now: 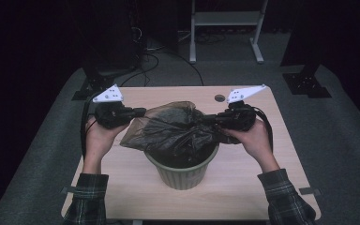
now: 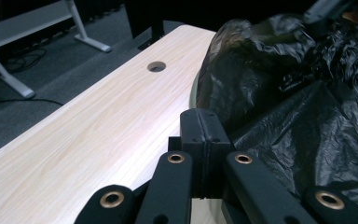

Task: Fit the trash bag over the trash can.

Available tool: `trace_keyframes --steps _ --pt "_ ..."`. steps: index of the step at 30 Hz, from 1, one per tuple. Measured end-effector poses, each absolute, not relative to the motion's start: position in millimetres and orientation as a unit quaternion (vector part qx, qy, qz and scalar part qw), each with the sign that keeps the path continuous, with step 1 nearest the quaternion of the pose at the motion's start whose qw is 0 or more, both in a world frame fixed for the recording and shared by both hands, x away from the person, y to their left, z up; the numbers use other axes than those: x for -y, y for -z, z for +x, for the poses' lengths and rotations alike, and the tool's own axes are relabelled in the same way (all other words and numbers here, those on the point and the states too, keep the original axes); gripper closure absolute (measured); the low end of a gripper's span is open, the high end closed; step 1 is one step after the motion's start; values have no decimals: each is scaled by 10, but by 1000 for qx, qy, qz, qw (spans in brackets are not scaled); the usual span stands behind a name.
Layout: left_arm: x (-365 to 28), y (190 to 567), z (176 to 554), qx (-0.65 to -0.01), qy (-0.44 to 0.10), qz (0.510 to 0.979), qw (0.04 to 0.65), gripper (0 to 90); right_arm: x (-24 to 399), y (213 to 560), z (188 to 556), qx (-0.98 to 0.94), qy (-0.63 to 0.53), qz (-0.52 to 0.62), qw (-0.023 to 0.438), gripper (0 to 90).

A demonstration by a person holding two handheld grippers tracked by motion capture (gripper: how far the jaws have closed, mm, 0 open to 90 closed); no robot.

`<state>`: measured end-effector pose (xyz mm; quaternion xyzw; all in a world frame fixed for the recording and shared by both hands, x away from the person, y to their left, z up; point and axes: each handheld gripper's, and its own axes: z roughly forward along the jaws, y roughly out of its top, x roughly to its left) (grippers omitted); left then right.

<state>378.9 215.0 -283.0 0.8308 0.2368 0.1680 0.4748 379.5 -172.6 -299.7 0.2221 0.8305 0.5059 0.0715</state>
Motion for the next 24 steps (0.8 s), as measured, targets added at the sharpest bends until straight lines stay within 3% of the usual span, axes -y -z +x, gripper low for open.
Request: trace_keyframes --steps 6,24 --pt "-2265 2886 3828 -265 -182 827 461 900 1932 3040 3893 -804 -502 284 142 900" --pt "-2303 3319 4095 -324 -165 835 413 900 1697 3557 4225 -838 -405 334 151 900"
